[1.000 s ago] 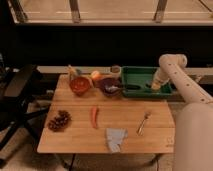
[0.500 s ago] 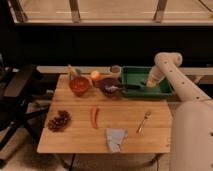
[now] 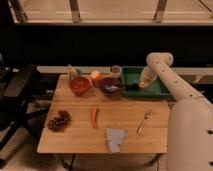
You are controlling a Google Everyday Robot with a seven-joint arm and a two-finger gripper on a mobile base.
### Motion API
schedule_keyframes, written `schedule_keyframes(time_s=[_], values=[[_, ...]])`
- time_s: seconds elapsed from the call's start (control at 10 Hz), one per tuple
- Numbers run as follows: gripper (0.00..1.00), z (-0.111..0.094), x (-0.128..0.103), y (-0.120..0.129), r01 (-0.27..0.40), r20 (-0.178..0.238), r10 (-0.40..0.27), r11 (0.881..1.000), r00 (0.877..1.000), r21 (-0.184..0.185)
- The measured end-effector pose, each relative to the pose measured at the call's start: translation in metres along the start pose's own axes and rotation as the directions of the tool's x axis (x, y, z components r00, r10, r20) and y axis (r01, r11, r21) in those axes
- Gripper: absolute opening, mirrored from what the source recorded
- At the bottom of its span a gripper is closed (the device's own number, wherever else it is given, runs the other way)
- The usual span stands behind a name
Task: Wipe tray with sponge
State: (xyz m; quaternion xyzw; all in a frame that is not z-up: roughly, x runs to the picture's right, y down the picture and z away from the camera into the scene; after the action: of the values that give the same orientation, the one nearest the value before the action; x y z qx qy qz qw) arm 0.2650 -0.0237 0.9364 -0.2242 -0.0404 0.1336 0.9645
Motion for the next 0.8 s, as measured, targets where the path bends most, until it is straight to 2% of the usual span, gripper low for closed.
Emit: schedule_keyframes(time_s=[0.2, 0.3, 0.5, 0.7, 0.8], values=[[0.0, -0.002, 0.027, 0.007, -0.03, -0.024, 0.03, 0.999, 0.999, -0.019], [0.0, -0.004, 0.042, 0.007, -0.05, -0.048, 0.05, 0.999, 0.998, -0.015], [0.0, -0.01, 0.07, -0.003, -0.102, -0.104, 0.103, 0.995, 0.989, 0.015], [0.0, -0.017, 0.08, -0.021, -0.118, -0.139, 0.124, 0.992, 0.982, 0.051], [0.0, -0.02, 0.076, -0.028, -0.116, -0.144, 0.124, 0.991, 0.982, 0.064]])
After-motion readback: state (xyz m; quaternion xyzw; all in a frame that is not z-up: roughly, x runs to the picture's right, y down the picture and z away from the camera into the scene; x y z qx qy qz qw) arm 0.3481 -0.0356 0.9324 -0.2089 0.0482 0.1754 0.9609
